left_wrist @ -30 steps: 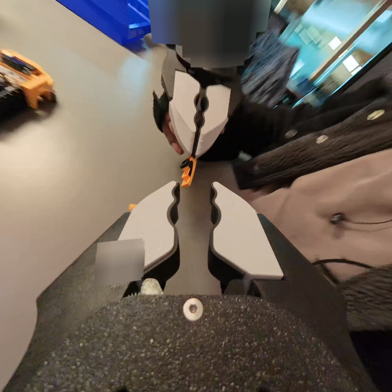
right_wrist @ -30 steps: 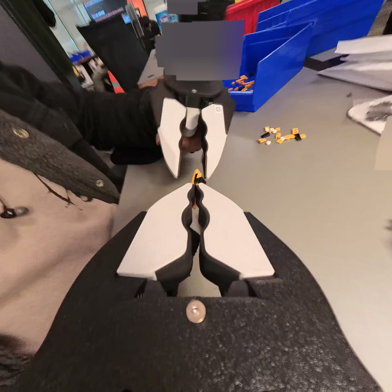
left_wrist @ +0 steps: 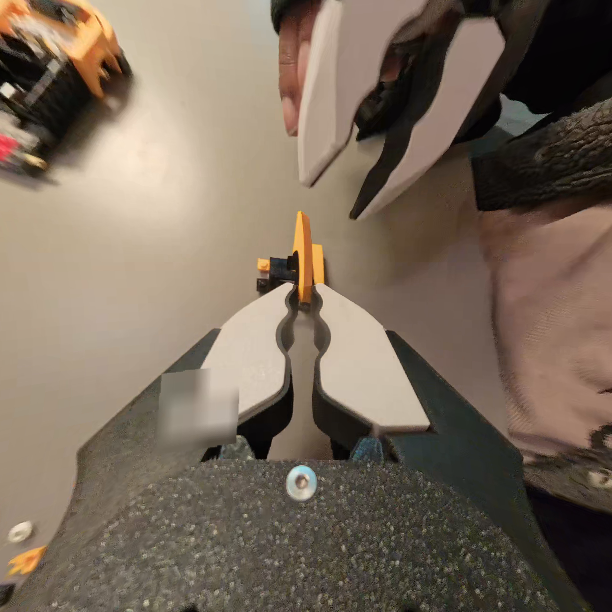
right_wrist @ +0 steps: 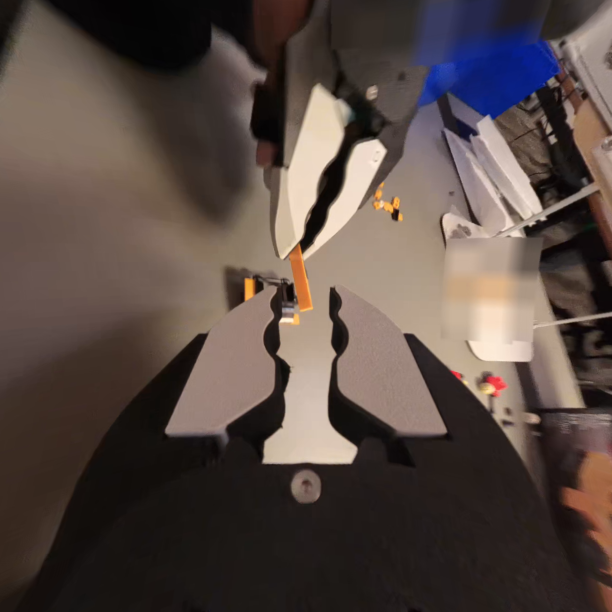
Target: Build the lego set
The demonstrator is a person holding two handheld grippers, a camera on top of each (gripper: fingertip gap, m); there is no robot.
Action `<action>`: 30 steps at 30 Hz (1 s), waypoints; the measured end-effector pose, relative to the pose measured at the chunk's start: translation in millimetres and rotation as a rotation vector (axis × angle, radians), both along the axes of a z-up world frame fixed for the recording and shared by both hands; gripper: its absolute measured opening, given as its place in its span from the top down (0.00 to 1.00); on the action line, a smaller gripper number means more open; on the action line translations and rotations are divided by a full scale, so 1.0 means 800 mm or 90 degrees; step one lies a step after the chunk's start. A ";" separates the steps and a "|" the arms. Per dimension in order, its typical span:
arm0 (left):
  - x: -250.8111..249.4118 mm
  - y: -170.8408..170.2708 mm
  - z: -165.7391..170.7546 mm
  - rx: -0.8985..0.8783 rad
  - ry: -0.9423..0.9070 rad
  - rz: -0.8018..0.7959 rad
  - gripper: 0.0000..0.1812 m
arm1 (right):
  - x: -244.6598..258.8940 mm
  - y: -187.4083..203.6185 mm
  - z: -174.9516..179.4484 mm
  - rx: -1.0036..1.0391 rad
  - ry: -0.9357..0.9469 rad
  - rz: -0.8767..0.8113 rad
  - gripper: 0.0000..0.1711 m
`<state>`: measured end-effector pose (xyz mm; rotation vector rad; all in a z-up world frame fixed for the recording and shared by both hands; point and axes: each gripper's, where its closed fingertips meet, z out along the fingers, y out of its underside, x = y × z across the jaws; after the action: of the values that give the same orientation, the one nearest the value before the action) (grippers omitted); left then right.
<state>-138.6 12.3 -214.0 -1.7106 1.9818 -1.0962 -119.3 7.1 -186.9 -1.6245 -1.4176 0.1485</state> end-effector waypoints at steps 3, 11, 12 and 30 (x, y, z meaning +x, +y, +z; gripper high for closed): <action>0.002 -0.003 -0.003 -0.048 0.035 -0.013 0.97 | -0.003 0.005 -0.018 0.034 -0.082 0.021 0.88; 0.007 0.000 -0.007 -0.091 0.061 -0.028 0.97 | 0.000 0.014 -0.031 -0.065 -0.058 0.016 0.95; 0.009 0.003 -0.006 -0.076 0.048 -0.023 0.96 | 0.004 0.017 -0.032 -0.098 -0.037 0.006 0.95; 0.016 -0.001 -0.061 0.170 0.060 -0.001 0.74 | 0.025 0.031 -0.063 -0.320 0.045 -0.045 0.96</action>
<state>-126.2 11.2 -262.9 -1.6440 2.0776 -0.7237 -99.5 32.1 -237.7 -2.0493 -1.3323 0.5516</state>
